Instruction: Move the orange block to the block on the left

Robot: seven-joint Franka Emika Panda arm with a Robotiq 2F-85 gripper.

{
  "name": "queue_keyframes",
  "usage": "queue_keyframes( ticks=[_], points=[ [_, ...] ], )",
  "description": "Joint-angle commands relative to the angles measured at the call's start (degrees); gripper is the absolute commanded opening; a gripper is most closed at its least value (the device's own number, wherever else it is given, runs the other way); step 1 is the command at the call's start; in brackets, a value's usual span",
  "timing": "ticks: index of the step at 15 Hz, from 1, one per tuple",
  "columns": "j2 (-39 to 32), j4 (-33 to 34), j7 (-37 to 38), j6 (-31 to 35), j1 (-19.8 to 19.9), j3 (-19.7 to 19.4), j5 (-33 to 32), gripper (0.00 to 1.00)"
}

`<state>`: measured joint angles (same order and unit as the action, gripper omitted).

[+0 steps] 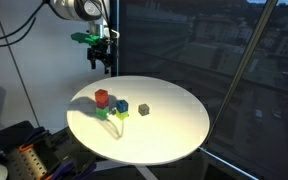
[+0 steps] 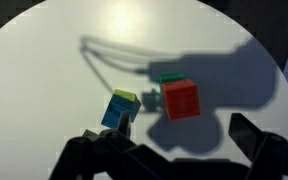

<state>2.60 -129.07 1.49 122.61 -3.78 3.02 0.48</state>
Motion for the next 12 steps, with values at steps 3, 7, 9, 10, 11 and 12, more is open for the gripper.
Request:
queue_keyframes(
  ticks=[3,7,9,10,11,12],
  points=[
    [3.8,-2.6,0.9,-0.8,0.3,-0.1,1.8,1.00],
    [2.0,-1.6,0.1,-0.1,0.2,0.0,0.9,1.00],
    [1.7,-1.6,0.1,-0.1,0.2,0.0,0.9,1.00],
    [1.7,-1.6,0.1,-0.1,0.2,0.0,0.9,1.00],
    [1.7,-1.6,0.1,-0.1,0.2,0.0,0.9,1.00],
    [1.7,-1.6,0.1,-0.1,0.2,0.0,0.9,1.00]
  ],
)
